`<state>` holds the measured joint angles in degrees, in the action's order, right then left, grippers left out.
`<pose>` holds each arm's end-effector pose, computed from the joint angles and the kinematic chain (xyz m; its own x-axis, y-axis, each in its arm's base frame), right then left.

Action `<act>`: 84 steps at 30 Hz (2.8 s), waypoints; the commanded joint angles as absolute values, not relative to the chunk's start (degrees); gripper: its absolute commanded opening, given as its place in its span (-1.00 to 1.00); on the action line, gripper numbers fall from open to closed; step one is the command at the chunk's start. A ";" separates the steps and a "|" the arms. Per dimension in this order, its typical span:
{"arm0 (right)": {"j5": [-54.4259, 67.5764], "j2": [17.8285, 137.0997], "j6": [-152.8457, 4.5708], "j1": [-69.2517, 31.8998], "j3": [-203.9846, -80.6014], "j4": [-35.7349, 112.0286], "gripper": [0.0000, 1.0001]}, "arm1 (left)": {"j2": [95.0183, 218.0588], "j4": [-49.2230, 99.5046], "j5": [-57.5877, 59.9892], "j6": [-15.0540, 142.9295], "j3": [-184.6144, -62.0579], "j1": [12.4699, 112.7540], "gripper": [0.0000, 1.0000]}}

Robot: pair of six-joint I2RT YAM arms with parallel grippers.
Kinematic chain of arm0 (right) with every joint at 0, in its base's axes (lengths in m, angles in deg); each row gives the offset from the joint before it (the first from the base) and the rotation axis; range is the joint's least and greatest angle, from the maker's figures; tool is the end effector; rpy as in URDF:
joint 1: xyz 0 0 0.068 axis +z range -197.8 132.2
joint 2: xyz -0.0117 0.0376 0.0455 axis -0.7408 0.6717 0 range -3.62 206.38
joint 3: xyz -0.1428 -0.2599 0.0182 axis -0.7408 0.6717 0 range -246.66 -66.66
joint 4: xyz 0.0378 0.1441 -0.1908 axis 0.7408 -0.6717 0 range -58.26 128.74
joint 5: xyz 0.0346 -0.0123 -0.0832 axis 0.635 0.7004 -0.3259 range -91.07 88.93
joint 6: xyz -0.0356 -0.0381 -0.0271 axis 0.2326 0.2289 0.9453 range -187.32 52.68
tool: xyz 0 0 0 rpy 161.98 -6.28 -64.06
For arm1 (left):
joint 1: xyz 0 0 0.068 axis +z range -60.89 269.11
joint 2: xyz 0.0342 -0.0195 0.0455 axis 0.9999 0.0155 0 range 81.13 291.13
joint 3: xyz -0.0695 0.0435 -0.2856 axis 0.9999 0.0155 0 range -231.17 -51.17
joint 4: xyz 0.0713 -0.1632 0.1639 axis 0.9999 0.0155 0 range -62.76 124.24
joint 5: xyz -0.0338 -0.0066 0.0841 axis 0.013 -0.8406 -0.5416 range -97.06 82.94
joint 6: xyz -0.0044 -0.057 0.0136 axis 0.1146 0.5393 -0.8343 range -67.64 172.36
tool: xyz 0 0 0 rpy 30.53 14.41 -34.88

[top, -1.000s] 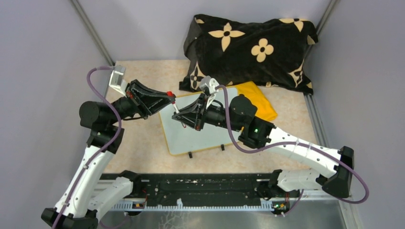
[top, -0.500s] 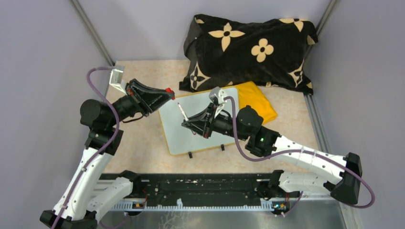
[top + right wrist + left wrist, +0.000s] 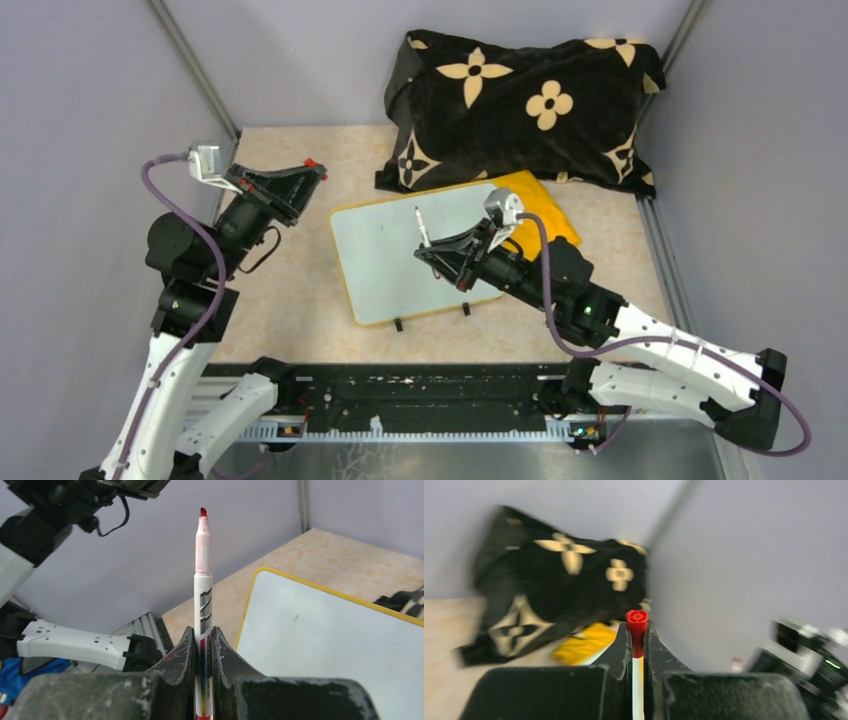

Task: Write a sentence on the whiteboard
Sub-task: Open the whiteboard marker at the center of the board, then place the pen cap at the center of the board.

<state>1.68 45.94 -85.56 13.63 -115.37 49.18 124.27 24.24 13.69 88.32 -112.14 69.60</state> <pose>0.0807 0.1525 0.4096 -0.2059 0.2756 -0.9390 -0.8796 0.3684 0.3010 0.0991 -0.0512 0.4773 -0.0952 -0.5488 -0.8305 0.7024 0.5541 -0.4467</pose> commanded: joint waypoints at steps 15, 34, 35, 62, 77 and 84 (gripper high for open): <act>-11.82 32.67 -81.22 13.38 -105.90 44.37 -1.00 | 137.07 56.08 -37.21 73.93 -101.16 70.93 -1.00; -10.77 24.43 -77.41 13.36 -104.17 41.64 -1.00 | 173.11 51.41 -22.95 85.92 -104.53 83.03 -1.00; -10.78 24.24 -77.28 13.37 -104.19 41.64 -1.00 | 174.07 51.52 -22.69 85.92 -104.71 83.73 -1.00; -11.55 25.65 -76.86 13.38 -103.51 42.26 -1.00 | 181.03 51.84 -19.10 84.73 -107.16 86.38 -0.36; -12.66 25.87 -76.72 13.37 -104.91 39.48 -1.00 | 161.75 54.09 -24.44 86.94 -107.68 86.65 0.42; -12.11 28.83 -77.15 13.38 -107.03 38.87 -1.00 | 141.09 45.08 -16.08 84.65 -107.07 86.01 0.97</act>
